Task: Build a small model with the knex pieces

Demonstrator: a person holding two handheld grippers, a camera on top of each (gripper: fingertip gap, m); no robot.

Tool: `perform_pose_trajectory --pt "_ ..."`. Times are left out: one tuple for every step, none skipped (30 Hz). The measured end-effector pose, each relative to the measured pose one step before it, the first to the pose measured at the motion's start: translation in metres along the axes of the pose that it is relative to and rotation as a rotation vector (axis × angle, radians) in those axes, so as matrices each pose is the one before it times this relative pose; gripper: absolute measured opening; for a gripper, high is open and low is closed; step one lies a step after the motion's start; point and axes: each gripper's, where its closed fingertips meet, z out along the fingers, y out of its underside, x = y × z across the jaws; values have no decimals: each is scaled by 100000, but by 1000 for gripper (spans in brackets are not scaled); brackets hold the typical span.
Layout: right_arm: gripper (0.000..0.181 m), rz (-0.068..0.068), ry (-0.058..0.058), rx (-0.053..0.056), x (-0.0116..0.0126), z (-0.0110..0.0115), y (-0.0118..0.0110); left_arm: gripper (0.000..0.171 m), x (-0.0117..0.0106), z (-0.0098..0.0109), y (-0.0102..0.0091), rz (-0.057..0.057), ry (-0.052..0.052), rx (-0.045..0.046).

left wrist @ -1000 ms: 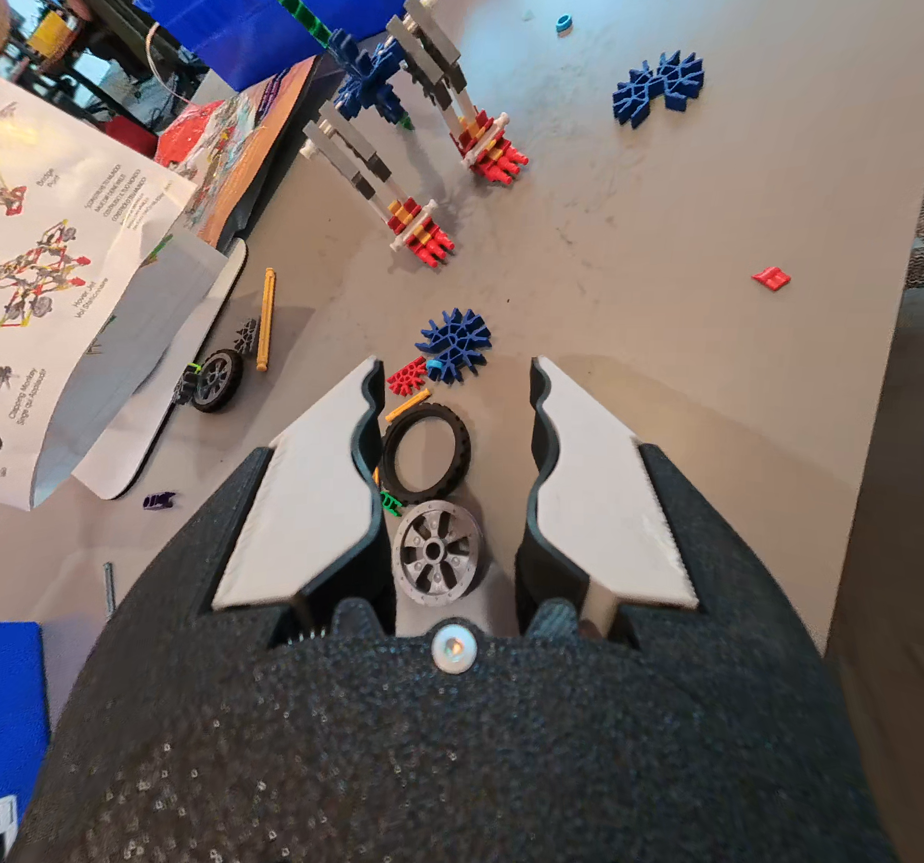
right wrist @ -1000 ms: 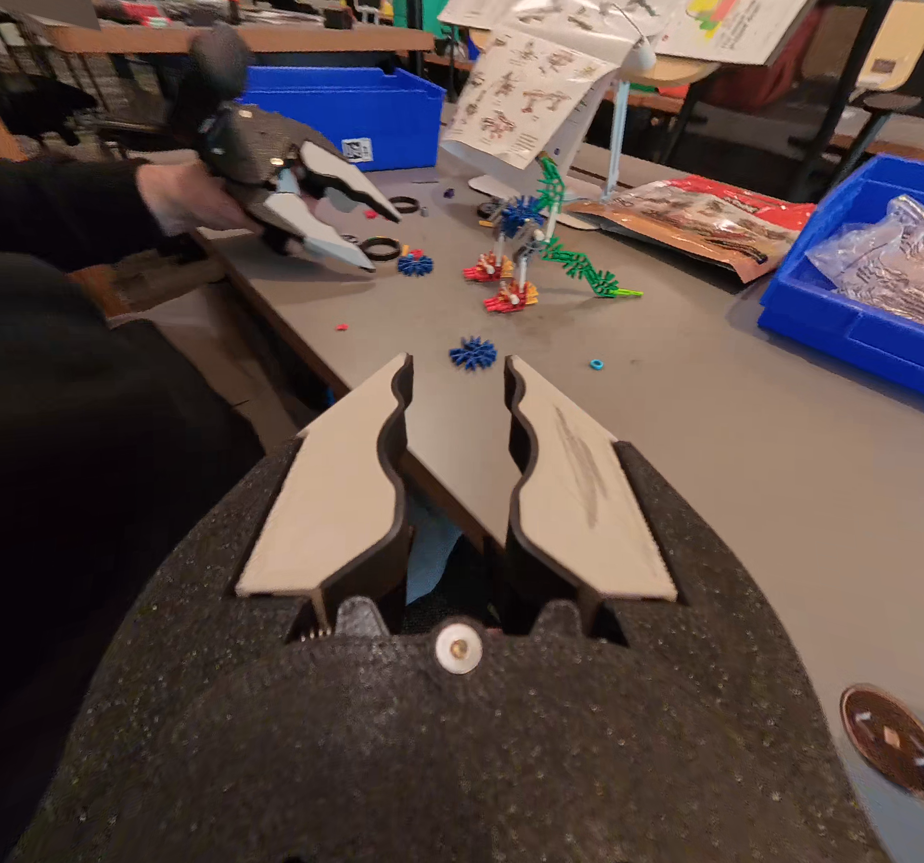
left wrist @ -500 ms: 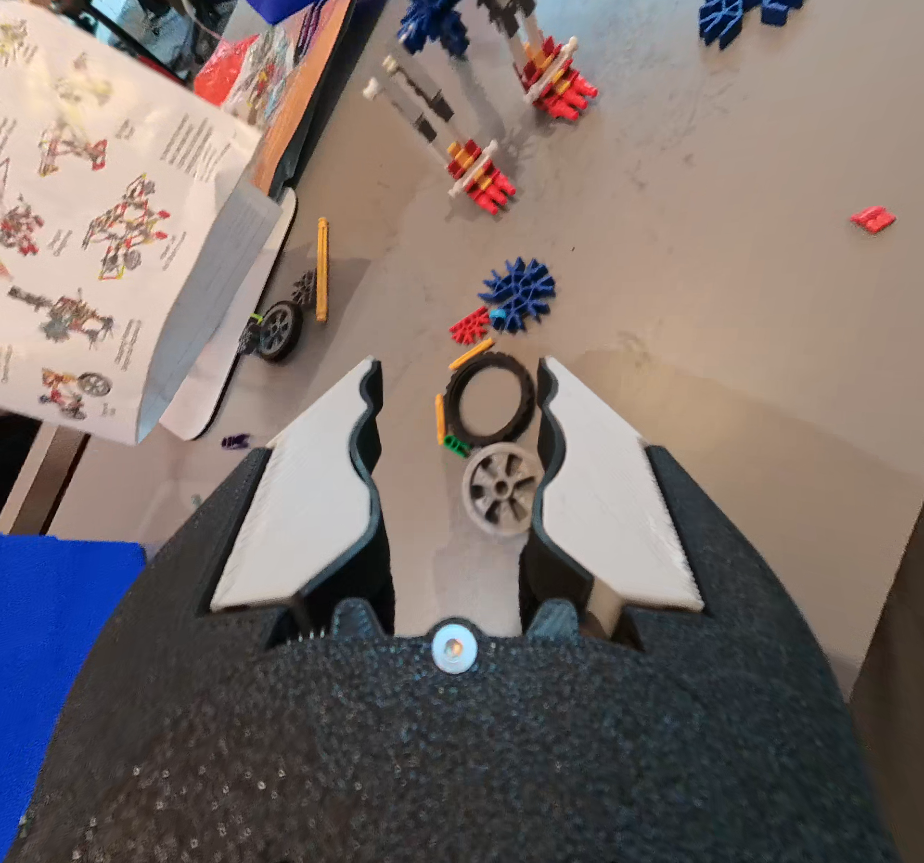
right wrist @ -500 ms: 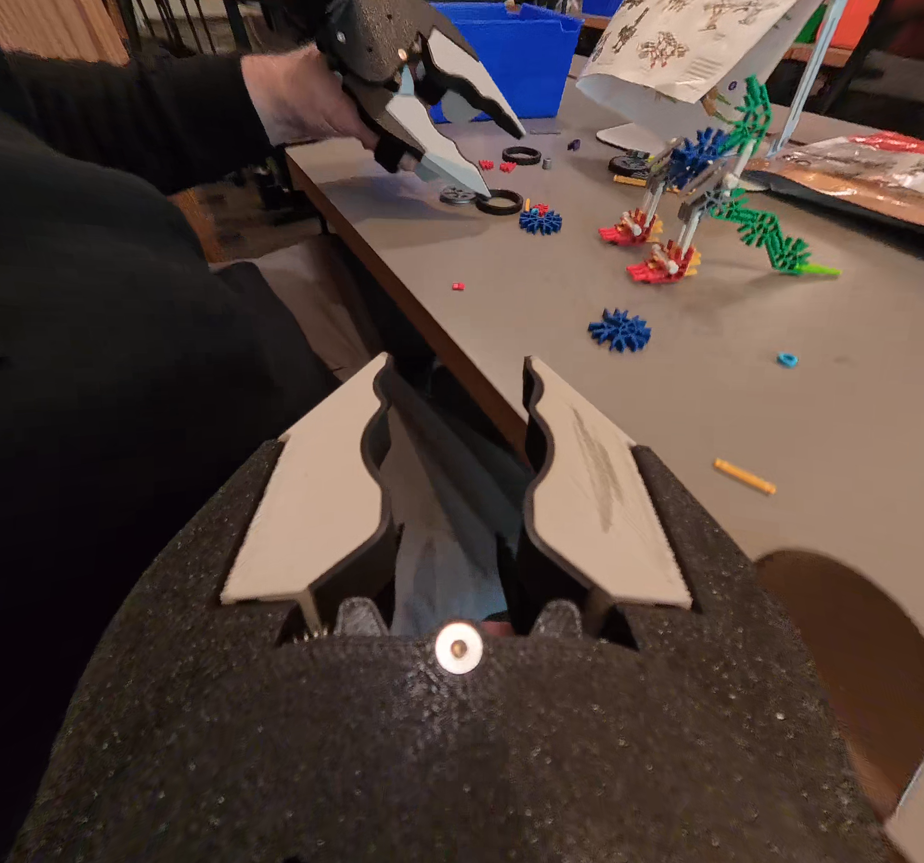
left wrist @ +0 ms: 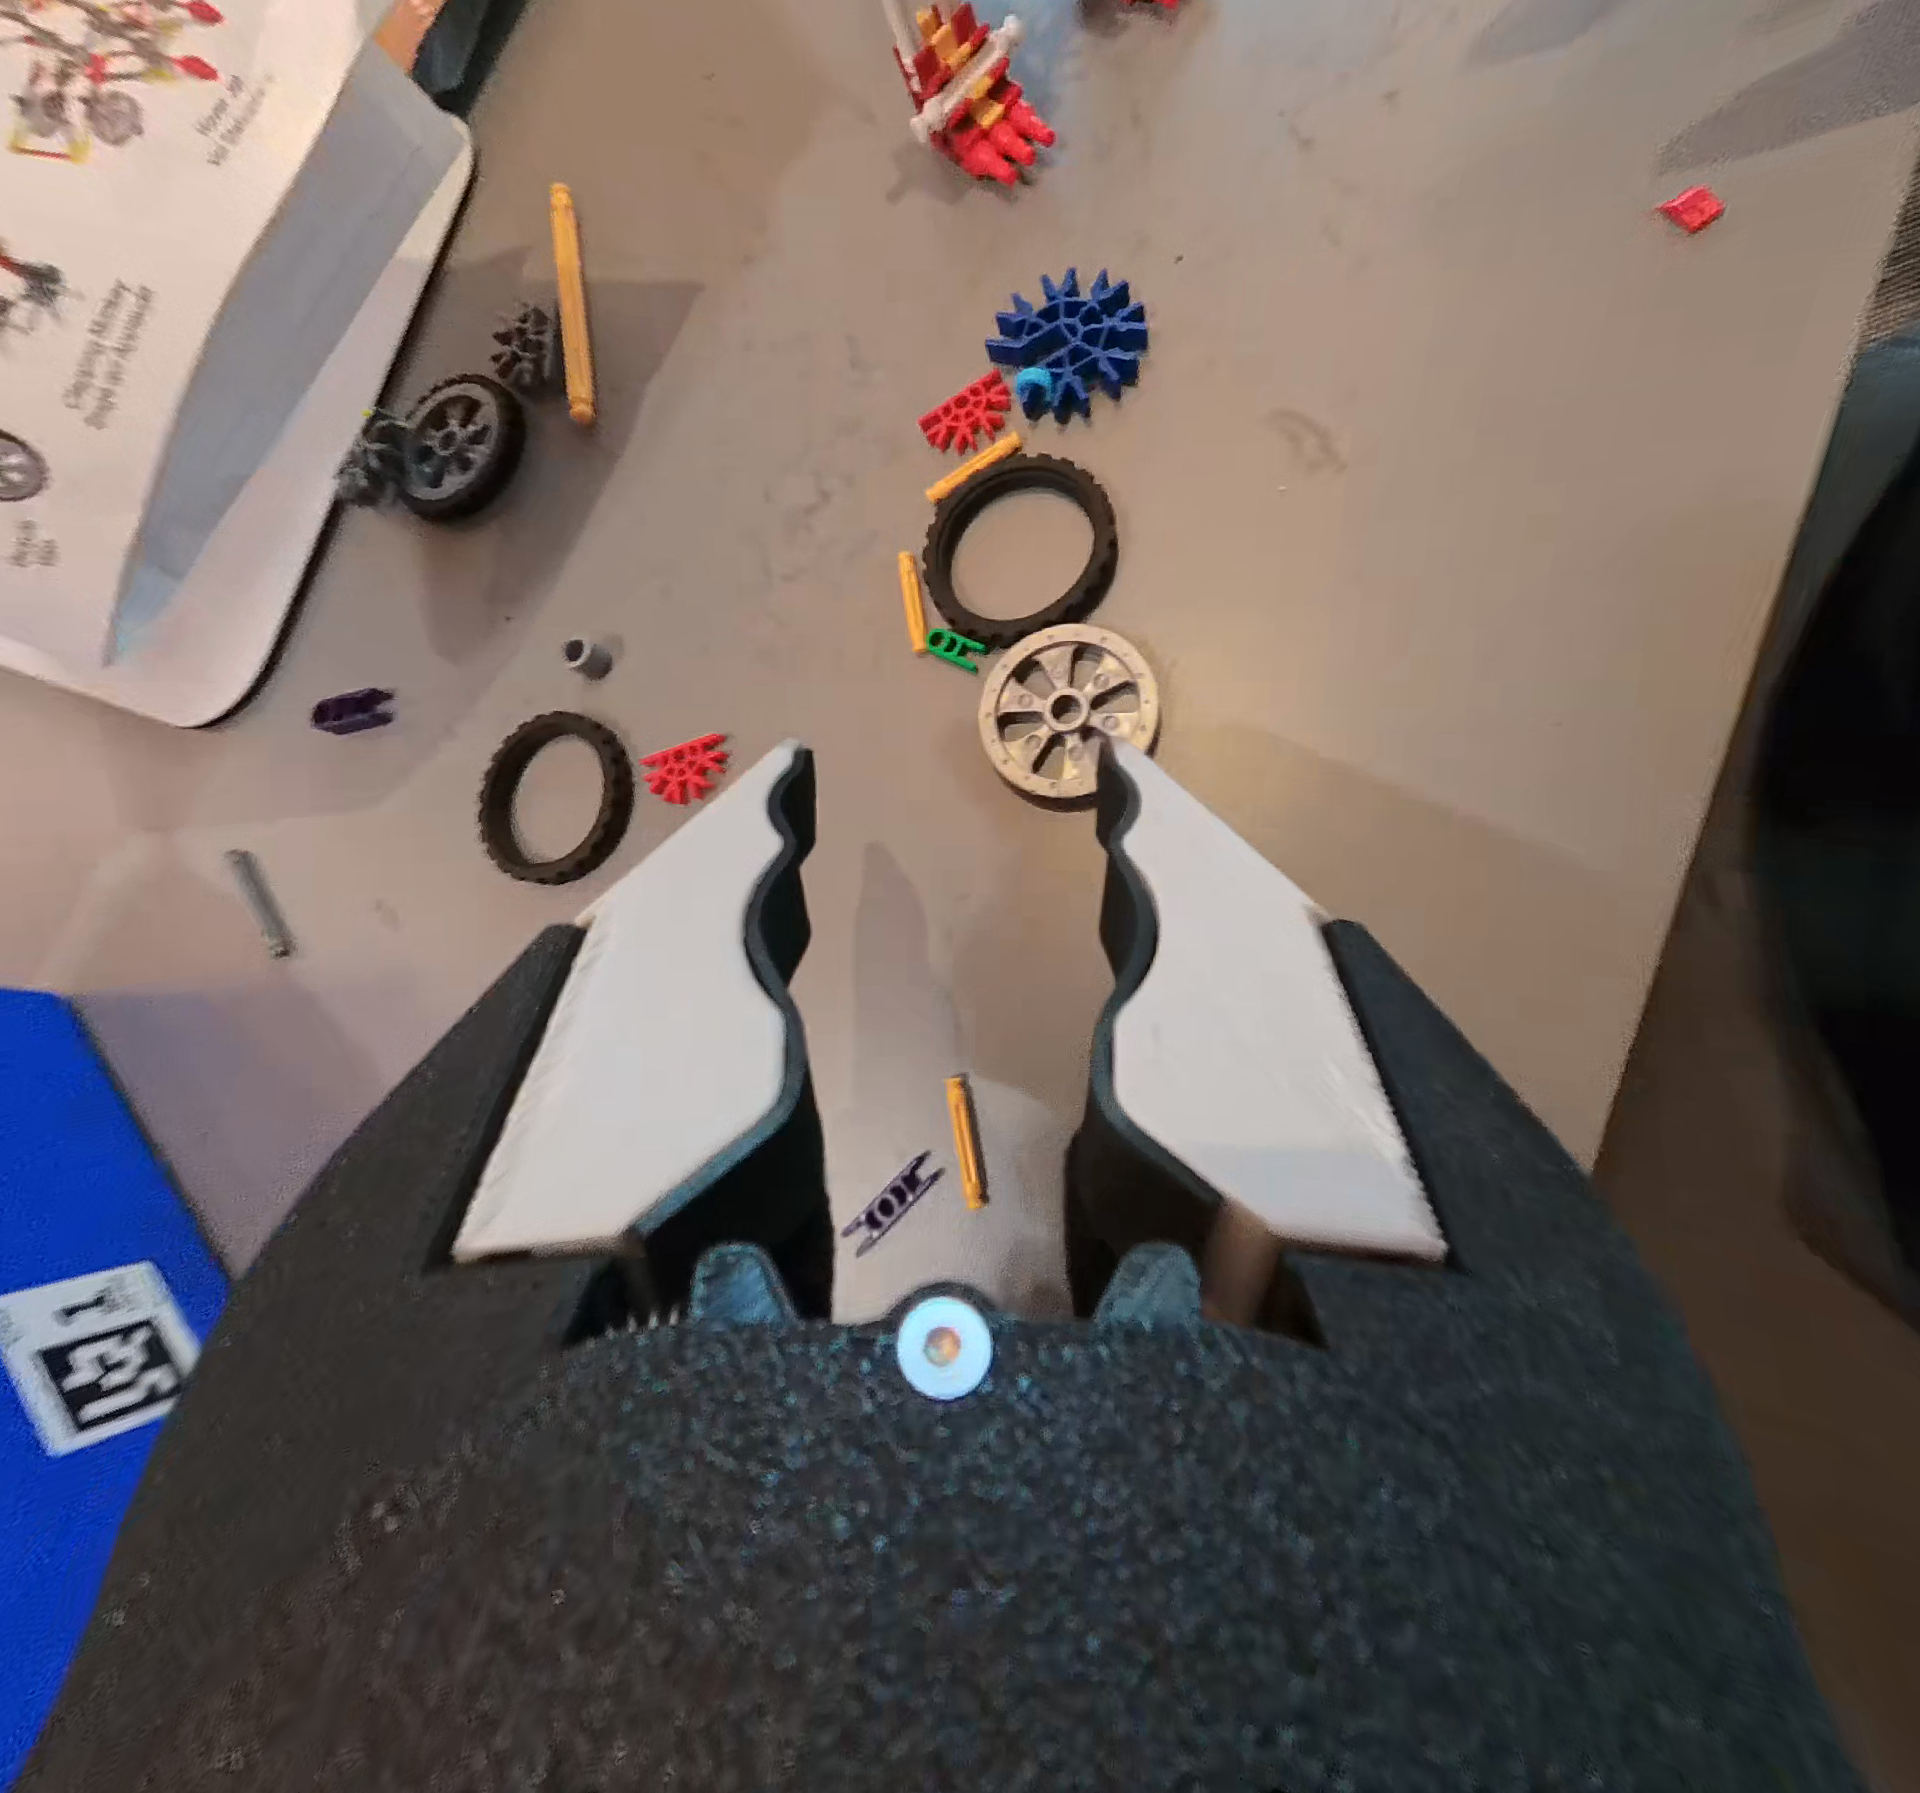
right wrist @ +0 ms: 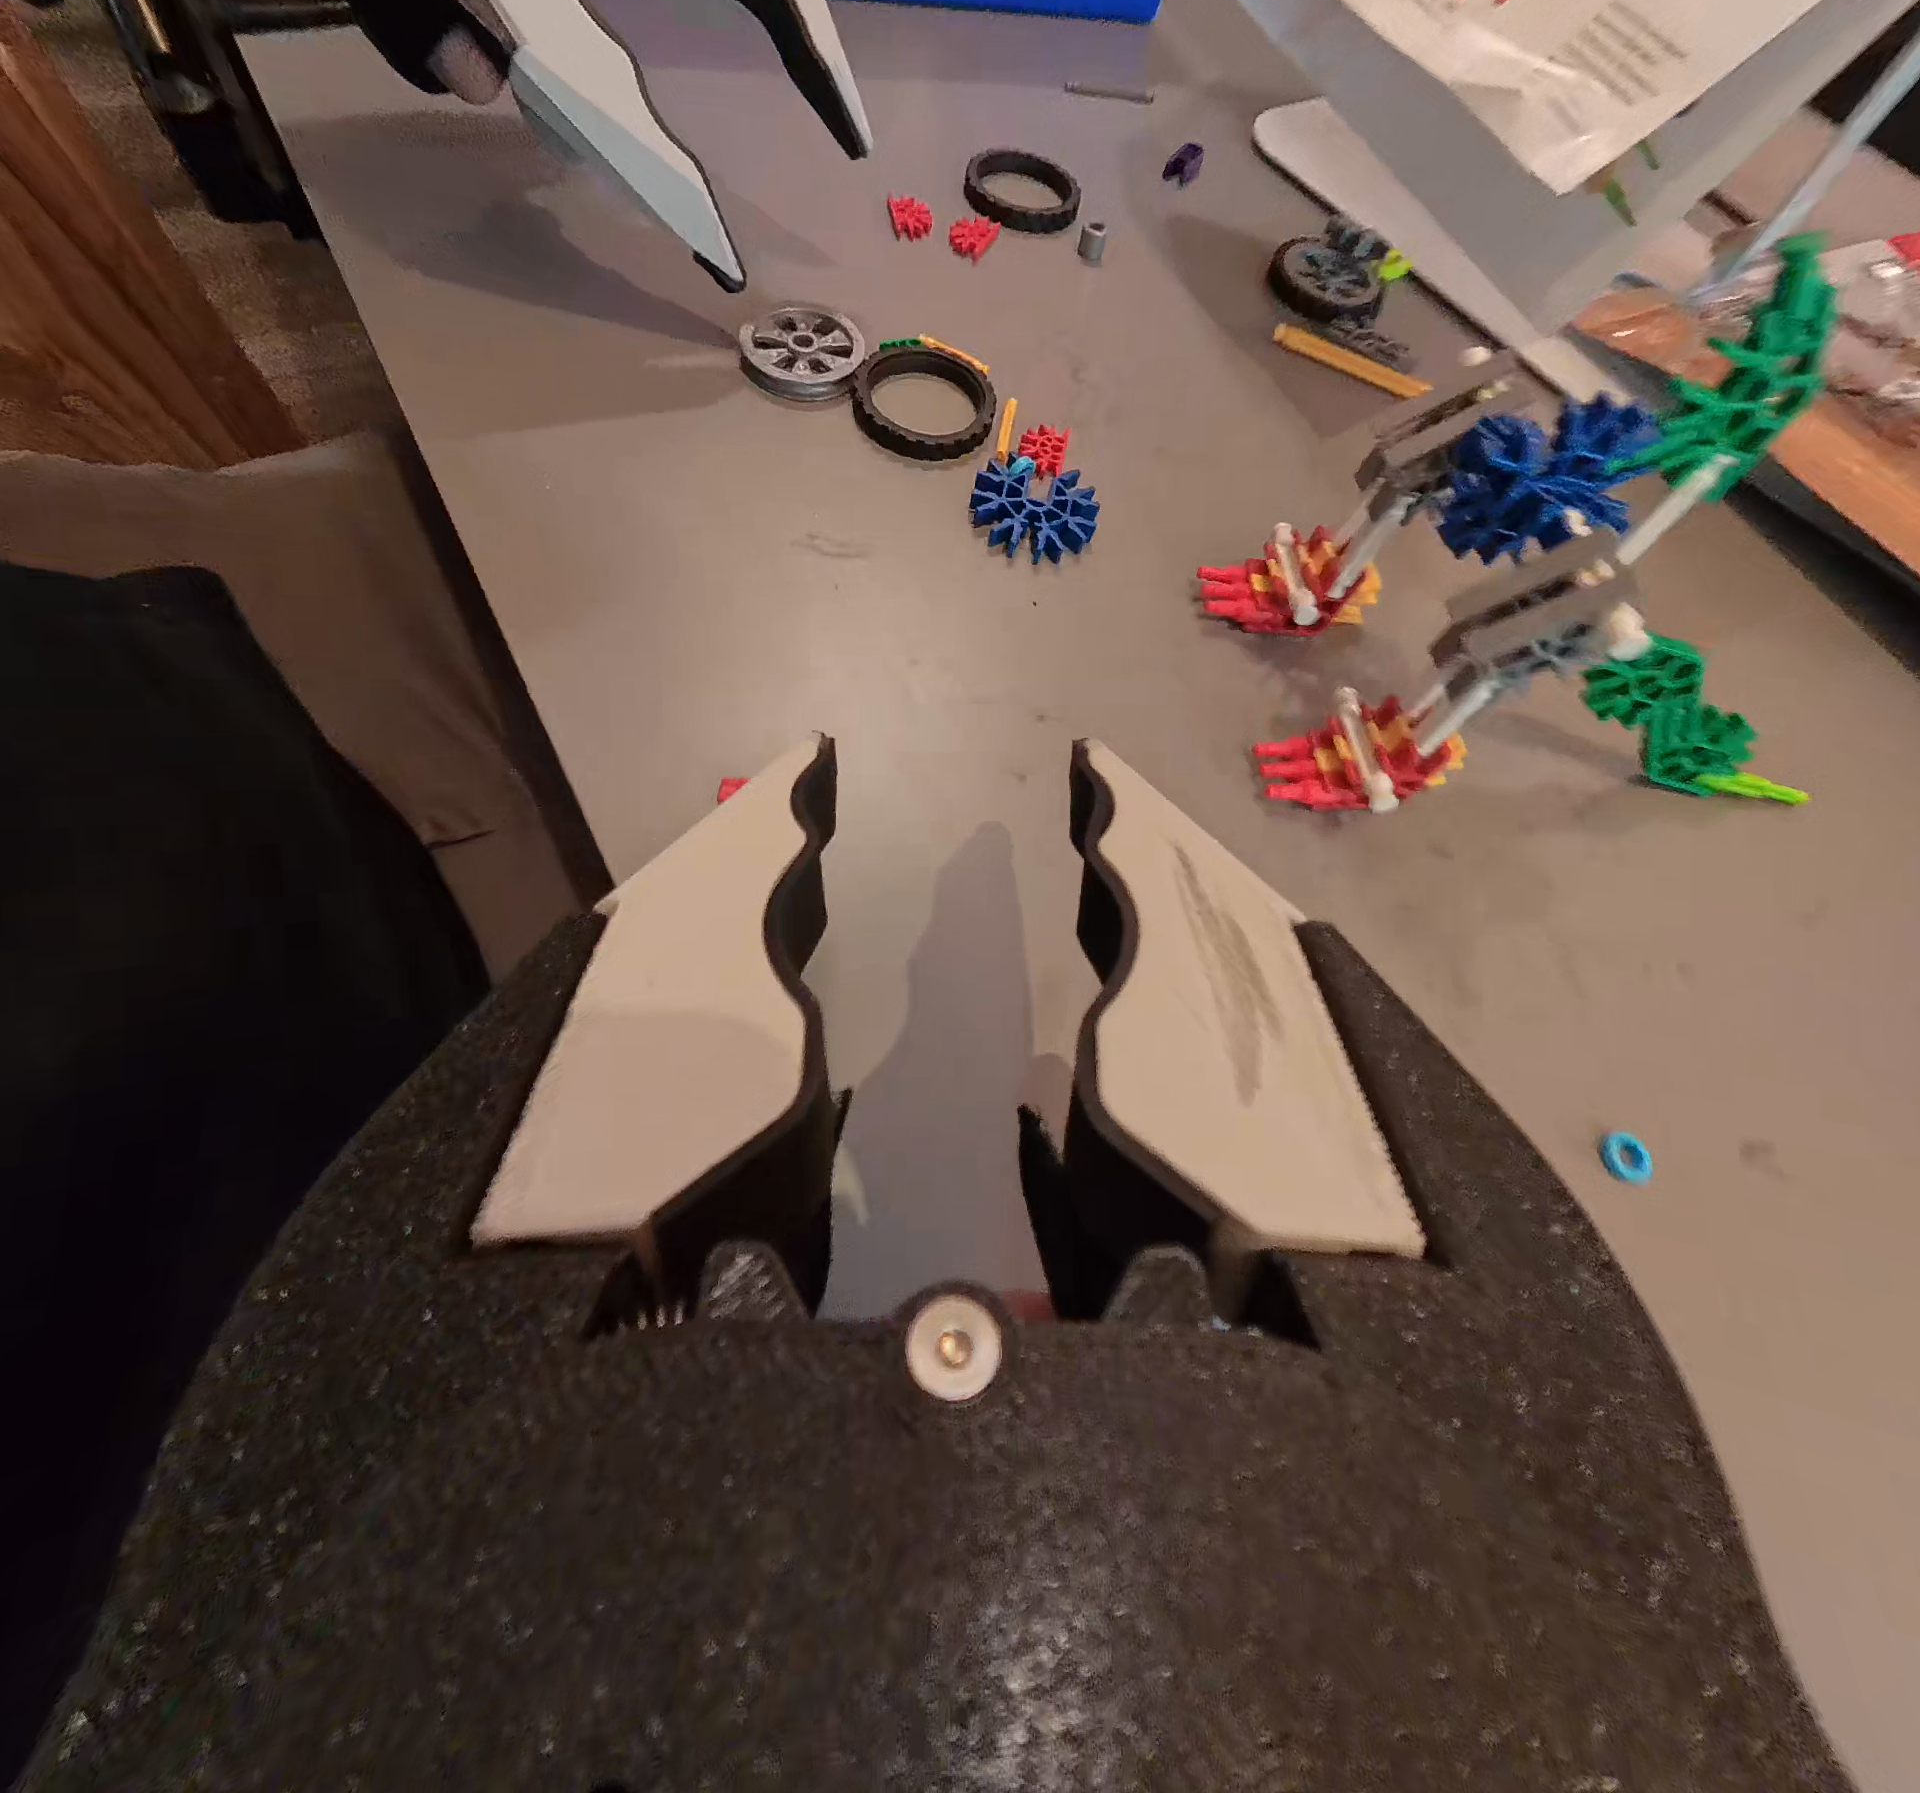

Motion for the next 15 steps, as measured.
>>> perform_pose_trajectory --pt "45 34 -1454 -1431 -127 739 -191 53 208 172 -34 -232 2361 889" --pt "45 -627 -1522 -1068 -186 670 -238 52 398 285 112 -47 2987 -644" --pt "45 -738 -1030 -1880 -98 591 -64 53 495 334 195 981 2896 -1488" --pt "47 -888 79 -1924 158 421 58 53 294 306 93 1304 1353 -859" --pt "48 -306 561 -1326 334 207 115 52 154 241 79 319 805 -498" --pt "49 1285 249 -1671 394 21 299 52 202 185 48 -211 1340 -181" --pt "51 2135 932 -1701 553 -141 371 52 119 149 -61 88 683 607" --pt "53 1720 1340 -940 589 -262 333 53 -64 38 -170 52 -464 1280" --pt "53 1470 807 -640 457 -354 339 53 19 -111 -269 -478 418 1704" --pt "53 1752 13 -1255 336 -379 498 53 29 -192 -490 -547 678 2328" --pt "55 1355 283 -1254 363 -416 534 53 -189 -147 -709 100 -690 2585" --pt "56 1037 1588 -461 556 -453 448 53 -173 12 -822 312 -612 2384" --pt "56 1685 1343 -1097 543 -410 528 53 94 255 -922 49 773 2327" --pt "56 1193 590 -1753 361 -327 594 53 275 490 -861 725 1462 1623" --pt "56 407 851 -1551 302 -220 529 52 158 692 -646 1519 711 369"
